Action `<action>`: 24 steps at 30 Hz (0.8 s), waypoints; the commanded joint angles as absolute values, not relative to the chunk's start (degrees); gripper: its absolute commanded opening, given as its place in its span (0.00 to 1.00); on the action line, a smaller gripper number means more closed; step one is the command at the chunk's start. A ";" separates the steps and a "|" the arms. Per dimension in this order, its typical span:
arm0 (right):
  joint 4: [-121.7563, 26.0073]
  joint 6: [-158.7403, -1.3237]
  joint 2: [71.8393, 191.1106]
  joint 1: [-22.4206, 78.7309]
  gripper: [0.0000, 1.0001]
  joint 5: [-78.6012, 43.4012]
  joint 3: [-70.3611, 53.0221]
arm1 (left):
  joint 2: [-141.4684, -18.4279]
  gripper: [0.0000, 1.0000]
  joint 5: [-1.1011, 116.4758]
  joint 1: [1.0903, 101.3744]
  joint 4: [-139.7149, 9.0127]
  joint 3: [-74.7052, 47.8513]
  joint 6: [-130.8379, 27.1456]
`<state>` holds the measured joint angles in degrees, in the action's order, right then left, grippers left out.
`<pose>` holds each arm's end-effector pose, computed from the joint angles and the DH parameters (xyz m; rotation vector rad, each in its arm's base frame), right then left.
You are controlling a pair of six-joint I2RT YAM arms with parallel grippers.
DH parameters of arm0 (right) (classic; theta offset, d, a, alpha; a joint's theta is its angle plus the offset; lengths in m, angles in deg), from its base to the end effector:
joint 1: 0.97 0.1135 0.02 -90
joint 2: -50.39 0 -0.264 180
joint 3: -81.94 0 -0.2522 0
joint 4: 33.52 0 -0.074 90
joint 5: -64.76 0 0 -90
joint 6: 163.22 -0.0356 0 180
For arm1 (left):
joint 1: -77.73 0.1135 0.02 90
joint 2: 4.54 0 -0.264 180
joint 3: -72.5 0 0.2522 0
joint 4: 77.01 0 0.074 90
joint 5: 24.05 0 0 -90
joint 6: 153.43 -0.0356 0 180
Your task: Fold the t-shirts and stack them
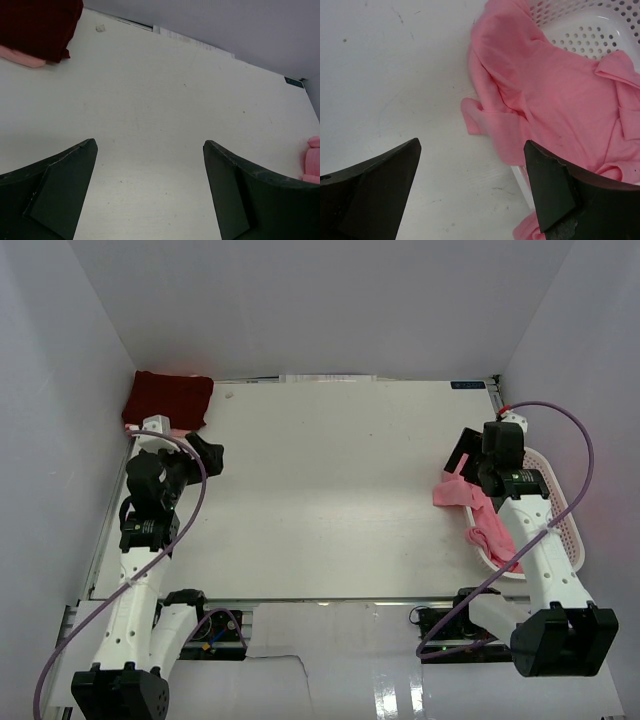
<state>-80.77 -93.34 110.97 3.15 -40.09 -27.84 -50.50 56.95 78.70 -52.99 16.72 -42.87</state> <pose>0.2249 0.0071 0.3195 0.4454 2.1567 -0.0530 0.1909 -0.0023 0.3195 -0.2315 1.8177 -0.3841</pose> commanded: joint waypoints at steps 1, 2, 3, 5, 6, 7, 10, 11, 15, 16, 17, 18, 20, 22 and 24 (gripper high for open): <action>-78.13 -97.73 113.49 1.32 0.90 -41.68 -27.61 | -48.31 0.98 60.25 78.70 -51.21 14.36 -41.80; -77.43 -98.09 114.37 0.53 0.90 -41.94 -28.31 | -48.92 0.98 58.76 78.61 -50.95 13.92 -42.85; -76.73 -98.70 115.07 0.17 0.90 -41.85 -28.67 | -49.71 0.98 57.26 78.70 -50.51 13.48 -43.12; -73.57 -100.11 116.66 -0.96 0.91 -41.06 -29.72 | -51.65 0.98 54.09 78.70 -50.68 12.95 -43.39; -72.60 -100.72 117.62 -2.19 0.94 -40.89 -30.68 | -52.17 0.98 53.56 78.70 -50.68 12.86 -43.30; -70.50 -101.16 118.33 -2.46 0.95 -40.97 -31.21 | -52.96 0.98 53.12 78.70 -50.59 12.69 -43.30; -68.30 -102.75 121.75 -4.30 0.97 -41.58 -31.66 | -52.88 0.98 52.77 78.70 -50.68 12.69 -43.30; -67.76 -103.36 122.46 -4.83 0.97 -42.20 -31.66 | -52.53 0.98 52.59 78.70 -50.68 12.86 -43.21; -61.80 -105.03 124.75 -9.05 1.00 -40.80 -34.80 | -51.56 0.98 52.41 78.70 -50.94 13.30 -43.21; -60.56 -105.56 125.10 -10.36 1.00 -40.10 -35.26 | -51.48 0.98 52.41 78.70 -51.03 13.39 -43.21; -58.29 -105.91 125.45 -10.81 1.00 -39.75 -35.61 | -51.48 0.98 52.41 78.70 -51.12 13.39 -43.21; -57.48 -105.91 126.24 -11.08 0.96 -39.57 -35.79 | -51.56 0.98 52.41 78.70 -51.21 13.39 -43.21; -55.47 -105.91 127.29 -11.25 0.96 -40.09 -35.61 | -51.83 0.98 51.98 78.70 -51.12 13.30 -43.21; -54.40 -105.83 128.88 -11.34 0.96 -39.83 -35.09 | -52.18 0.98 51.71 78.70 -51.12 13.21 -43.21; -53.00 -105.82 130.45 -11.34 0.96 -39.39 -34.74 | -52.35 0.98 51.45 78.70 -51.29 13.22 -43.21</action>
<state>-59.01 -104.81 129.09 -11.36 -39.87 -35.46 -52.66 52.80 78.73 -50.87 14.12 -42.85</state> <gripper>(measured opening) 0.959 0.979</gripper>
